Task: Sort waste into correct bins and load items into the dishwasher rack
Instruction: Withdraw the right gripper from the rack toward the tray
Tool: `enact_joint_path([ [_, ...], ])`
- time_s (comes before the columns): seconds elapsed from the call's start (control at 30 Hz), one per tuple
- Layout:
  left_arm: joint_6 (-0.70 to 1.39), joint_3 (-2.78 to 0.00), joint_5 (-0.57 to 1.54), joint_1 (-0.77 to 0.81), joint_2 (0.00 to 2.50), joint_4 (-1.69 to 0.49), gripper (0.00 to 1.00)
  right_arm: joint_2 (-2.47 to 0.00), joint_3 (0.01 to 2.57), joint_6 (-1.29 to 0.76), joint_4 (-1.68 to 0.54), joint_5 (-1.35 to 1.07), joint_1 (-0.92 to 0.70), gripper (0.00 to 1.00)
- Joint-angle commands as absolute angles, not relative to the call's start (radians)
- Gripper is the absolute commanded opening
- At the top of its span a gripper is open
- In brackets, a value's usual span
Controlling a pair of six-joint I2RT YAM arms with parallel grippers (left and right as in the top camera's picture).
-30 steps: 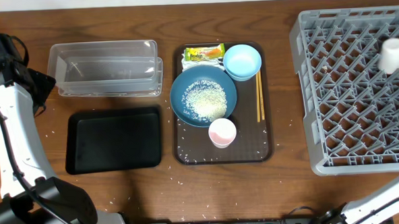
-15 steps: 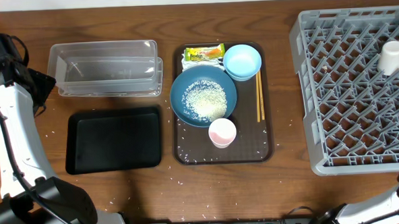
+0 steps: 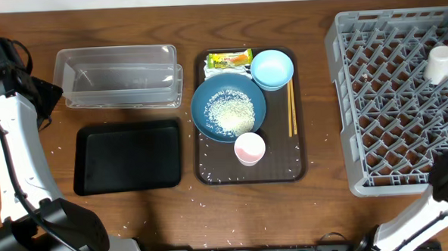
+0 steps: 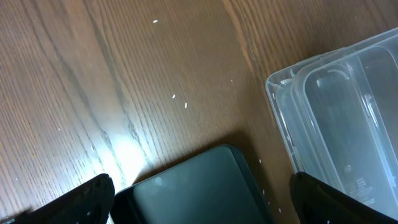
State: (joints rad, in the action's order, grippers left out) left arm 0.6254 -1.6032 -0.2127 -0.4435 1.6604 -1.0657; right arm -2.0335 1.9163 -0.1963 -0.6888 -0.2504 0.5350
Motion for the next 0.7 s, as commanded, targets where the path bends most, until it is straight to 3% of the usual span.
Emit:
enact_joint_path([
  [0.0, 0.630, -1.608, -0.221, -0.447, 1.664, -1.065, 0.93, -2.103, 1.916, -0.217, -0.670, -0.120, 0.517, 0.04],
  [0.67, 0.630, -1.608, -0.221, -0.447, 1.664, -1.065, 0.93, -2.171, 1.916, -0.270, -0.803, 0.079, 0.531, 0.01],
])
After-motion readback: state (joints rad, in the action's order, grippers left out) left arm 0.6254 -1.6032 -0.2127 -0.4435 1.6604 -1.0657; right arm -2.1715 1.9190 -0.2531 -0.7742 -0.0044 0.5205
